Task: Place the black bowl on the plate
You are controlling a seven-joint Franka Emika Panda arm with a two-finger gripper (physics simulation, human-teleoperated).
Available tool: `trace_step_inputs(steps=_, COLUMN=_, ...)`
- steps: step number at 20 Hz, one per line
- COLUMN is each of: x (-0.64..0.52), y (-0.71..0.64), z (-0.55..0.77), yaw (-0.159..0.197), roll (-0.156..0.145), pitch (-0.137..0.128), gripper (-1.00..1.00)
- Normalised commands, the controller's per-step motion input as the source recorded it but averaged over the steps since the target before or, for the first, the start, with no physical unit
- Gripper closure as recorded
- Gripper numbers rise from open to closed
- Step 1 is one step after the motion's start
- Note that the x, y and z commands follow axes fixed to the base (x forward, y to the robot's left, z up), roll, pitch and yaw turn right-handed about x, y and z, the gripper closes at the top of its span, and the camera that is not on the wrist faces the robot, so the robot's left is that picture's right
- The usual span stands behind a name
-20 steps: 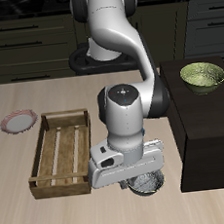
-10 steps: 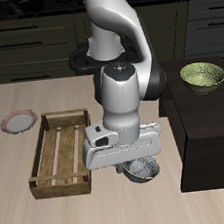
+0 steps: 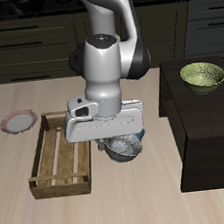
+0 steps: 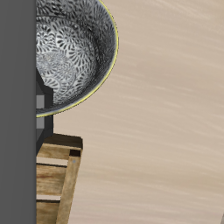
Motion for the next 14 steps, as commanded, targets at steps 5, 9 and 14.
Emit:
trace_step_inputs(steps=5, x=-0.37, y=-0.26, z=0.21, yaw=-0.008, roll=0.025, pitch=-0.053, gripper=1.00)
trace_step_inputs(steps=9, x=-0.26, y=-0.28, z=0.18, yaw=-0.016, roll=-0.009, pitch=-0.031, gripper=1.00)
trace_step_inputs(steps=14, x=-0.23, y=-0.28, z=0.20, yaw=-0.009, roll=-0.007, pitch=-0.046, gripper=1.00)
